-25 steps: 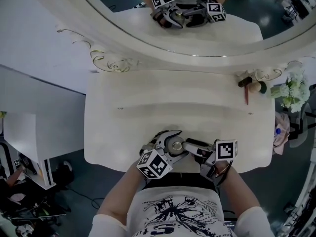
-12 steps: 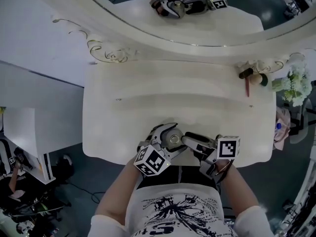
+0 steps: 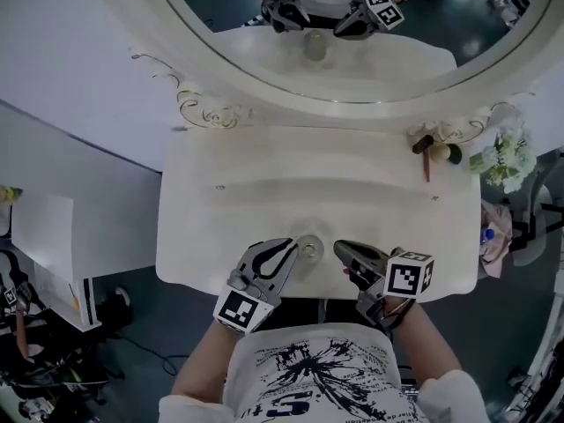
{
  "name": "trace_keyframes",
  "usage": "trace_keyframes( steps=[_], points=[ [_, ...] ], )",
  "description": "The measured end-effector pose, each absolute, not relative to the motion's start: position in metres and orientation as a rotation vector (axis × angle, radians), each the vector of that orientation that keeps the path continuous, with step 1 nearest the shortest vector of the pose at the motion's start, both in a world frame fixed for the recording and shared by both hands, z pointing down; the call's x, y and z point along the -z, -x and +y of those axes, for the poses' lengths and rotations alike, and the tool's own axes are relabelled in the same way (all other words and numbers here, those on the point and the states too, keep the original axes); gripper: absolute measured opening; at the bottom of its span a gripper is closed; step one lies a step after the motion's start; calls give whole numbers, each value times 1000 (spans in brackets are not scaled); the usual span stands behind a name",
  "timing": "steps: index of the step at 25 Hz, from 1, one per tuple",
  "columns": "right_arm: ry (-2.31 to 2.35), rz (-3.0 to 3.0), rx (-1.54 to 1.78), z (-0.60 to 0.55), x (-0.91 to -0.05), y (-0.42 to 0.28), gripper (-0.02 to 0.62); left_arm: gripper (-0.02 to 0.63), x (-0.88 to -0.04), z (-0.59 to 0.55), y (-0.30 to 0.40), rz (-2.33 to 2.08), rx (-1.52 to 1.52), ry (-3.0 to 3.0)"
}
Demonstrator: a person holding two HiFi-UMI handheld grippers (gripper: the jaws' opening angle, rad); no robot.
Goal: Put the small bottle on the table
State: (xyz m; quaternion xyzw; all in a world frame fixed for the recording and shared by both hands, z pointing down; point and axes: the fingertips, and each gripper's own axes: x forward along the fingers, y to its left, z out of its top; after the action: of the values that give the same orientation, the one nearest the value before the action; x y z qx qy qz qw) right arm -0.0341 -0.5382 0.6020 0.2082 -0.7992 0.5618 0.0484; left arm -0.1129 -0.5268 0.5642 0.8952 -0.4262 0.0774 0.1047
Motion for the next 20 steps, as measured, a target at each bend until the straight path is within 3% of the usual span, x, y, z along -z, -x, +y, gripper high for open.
trace_keyframes(
  steps=[1, 7, 14, 20],
  points=[
    [-652, -2463, -1650, -539, -595, 34, 18, 48, -558, -529, 120, -1309, -201, -2608],
    [-836, -2575, -1104, -547, -553, 33, 17, 19, -529, -536, 143, -1430, -252, -2563],
    [-1066, -2677, -531, -558, -485, 33, 17, 18, -479, -545, 159, -1504, -325, -2547],
    [-1229, -2690, -257, -565, -452, 24, 17, 18, -444, -551, 170, -1613, -265, -2535]
  ],
)
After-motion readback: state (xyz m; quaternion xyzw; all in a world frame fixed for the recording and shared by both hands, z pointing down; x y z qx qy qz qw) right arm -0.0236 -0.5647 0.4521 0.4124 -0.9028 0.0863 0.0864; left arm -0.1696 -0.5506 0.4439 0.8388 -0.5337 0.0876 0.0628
